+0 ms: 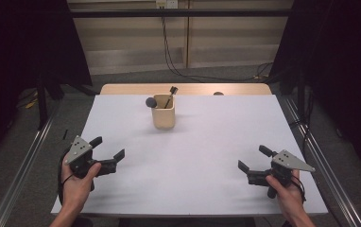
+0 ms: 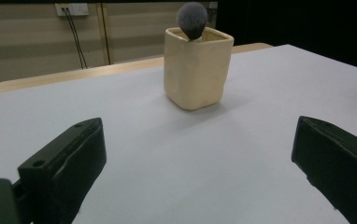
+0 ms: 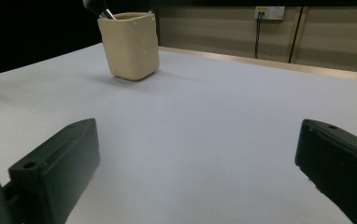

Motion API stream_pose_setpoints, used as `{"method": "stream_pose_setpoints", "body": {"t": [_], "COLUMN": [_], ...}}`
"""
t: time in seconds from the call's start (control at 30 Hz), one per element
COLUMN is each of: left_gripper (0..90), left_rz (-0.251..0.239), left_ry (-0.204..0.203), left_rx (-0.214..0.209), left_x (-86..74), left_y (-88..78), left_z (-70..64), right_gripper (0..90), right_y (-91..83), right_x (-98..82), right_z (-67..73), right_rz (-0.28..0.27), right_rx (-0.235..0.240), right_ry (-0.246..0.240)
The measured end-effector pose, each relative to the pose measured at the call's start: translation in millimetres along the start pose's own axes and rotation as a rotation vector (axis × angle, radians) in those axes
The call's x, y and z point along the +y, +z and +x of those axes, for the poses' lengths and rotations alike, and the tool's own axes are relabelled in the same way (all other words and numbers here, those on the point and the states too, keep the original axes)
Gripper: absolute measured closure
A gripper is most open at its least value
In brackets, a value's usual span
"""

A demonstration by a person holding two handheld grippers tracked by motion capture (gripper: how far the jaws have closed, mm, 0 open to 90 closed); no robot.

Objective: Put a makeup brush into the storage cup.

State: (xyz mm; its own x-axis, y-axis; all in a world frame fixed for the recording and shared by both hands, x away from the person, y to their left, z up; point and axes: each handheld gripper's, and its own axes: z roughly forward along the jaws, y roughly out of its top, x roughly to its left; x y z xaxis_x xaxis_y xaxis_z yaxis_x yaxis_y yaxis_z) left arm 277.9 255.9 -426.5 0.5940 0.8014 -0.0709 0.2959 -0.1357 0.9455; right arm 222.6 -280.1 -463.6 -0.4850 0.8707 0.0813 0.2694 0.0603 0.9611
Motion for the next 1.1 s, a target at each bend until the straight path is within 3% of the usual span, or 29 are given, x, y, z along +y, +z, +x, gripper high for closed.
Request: {"method": "stream_pose_setpoints", "body": {"t": [0.33, 0.5, 0.93, 1.1], "left_gripper": [3.0, 2.6, 2.6, 2.6], "left_rz": [-0.017, -0.011, -0.026, -0.017], "left_ry": [-0.002, 0.003, 0.01, 0.017], "left_rx": [0.007, -0.016, -0.002, -0.019], "left_x": [-11.5, -18.8, -25.8, -25.9], "left_y": [-13.4, -15.1, -22.5, -20.9], "left_z": [-5.4, -7.3, -11.5, -12.9], "right_gripper": [0.0, 0.0, 0.0, 0.0], "right_y": [-0.7, -0.3, -2.2, -2.7], "right_x": [0.1, 0.1, 0.5, 0.4], "right_z": [-0.3, -0.3, -0.2, -1.3], "right_rz": [-0.006, 0.0, -0.007, -0.008], "right_rx": [-0.002, 0.001, 0.002, -0.003], "right_ry": [0.006, -0.001, -0.008, -0.001]}}
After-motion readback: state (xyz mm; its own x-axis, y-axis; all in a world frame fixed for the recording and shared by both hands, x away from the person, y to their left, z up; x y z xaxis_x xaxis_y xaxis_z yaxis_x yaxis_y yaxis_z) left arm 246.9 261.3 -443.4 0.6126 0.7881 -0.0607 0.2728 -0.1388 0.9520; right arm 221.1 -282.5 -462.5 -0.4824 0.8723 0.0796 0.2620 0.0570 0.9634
